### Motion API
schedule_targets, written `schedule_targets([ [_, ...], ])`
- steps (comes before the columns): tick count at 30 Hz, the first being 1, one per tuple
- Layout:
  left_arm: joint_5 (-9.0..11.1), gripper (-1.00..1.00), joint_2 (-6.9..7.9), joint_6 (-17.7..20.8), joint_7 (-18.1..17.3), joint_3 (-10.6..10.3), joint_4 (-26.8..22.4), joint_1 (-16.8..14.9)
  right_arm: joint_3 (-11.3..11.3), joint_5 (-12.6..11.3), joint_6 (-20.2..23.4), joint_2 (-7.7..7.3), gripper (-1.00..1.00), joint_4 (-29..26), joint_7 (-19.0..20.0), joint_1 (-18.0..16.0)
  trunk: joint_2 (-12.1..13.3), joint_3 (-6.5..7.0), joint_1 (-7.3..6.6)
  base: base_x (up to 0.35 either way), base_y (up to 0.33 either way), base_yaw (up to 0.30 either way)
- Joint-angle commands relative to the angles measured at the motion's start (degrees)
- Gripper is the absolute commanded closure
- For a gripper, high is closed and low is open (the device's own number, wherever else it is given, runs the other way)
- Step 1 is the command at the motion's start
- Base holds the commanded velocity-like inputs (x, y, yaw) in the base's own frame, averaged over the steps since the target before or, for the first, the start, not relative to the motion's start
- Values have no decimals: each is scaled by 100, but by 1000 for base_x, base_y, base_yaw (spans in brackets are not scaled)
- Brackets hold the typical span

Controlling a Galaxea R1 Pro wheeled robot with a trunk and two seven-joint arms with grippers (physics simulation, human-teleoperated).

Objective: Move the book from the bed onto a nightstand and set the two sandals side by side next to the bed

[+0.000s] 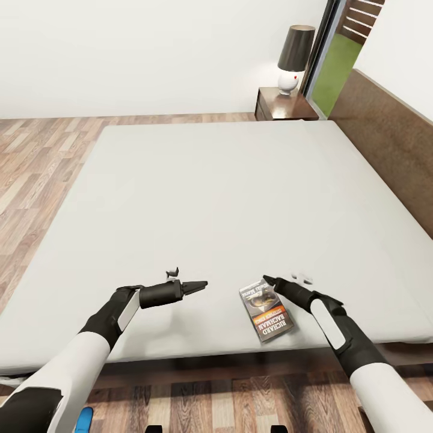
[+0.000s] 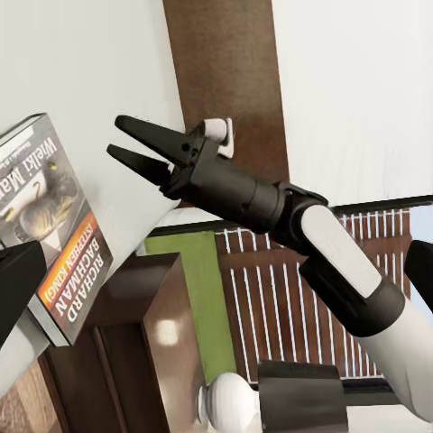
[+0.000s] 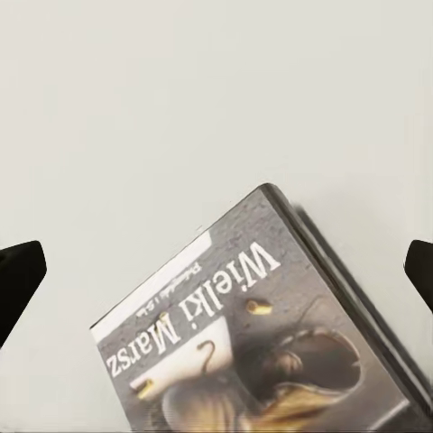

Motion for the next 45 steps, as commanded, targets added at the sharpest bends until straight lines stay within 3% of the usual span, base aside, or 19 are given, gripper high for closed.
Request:
schedule_targets([
  [1, 48, -100, -23, 56, 4, -29, 5, -3, 44, 17, 14, -3, -100, 43, 2, -2, -2, -3, 0, 0, 0, 0],
  [10, 38, -100, -131, -11, 10, -29, 199, -3, 120, 36, 20, -1, -100, 87, 10, -2, -2, -3, 0, 0, 0, 0],
  [17, 37, -100, -141, -48, 10, -29, 234, -3, 493, 31, -4, -1, -100, 90, 7, -2, -2, -3, 0, 0, 0, 0],
  [22, 43, -100, -141, -49, 10, -19, 236, -3, 582, 30, -18, -1, -100, 90, 3, -2, -2, -3, 0, 0, 0, 0],
  [45, 43, -100, -141, -49, 10, -12, 237, -3, 590, 30, -37, -1, -100, 90, 3, 7, -2, -12, 0, 0, 0, 26],
])
